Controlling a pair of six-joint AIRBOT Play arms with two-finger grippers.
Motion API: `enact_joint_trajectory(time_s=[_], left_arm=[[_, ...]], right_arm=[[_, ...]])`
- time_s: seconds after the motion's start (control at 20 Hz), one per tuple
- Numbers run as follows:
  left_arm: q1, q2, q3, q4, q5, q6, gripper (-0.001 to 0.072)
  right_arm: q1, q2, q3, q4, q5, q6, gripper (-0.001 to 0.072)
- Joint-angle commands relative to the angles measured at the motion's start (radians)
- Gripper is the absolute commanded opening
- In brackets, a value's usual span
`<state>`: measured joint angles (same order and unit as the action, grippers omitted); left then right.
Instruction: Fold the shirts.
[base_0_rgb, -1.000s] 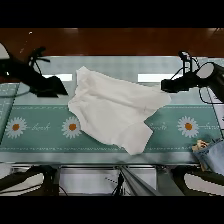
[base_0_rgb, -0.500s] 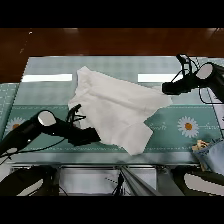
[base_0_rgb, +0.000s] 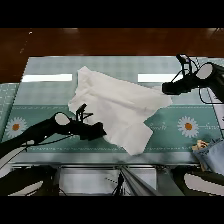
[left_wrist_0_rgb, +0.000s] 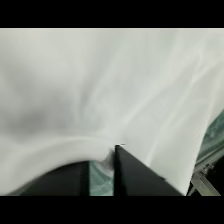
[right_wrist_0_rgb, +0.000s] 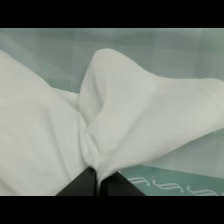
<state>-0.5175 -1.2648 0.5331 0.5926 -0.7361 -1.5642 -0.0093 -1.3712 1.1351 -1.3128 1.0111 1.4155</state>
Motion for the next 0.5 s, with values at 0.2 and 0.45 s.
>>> enact_joint_trajectory(time_s=[0.2,0.45], left_arm=[[0.019,0.024,0.178,-0.025,-0.051,0.124,0.0024],[0.116,0.357,0.407,0.140,-0.269,0.150,0.0024]], right_arm=[[0.000,0.003,0.000,-0.008,0.003,0.000,0.0030],[-0.037,0.119,0.000,-0.013,0.001,0.002,0.0030]])
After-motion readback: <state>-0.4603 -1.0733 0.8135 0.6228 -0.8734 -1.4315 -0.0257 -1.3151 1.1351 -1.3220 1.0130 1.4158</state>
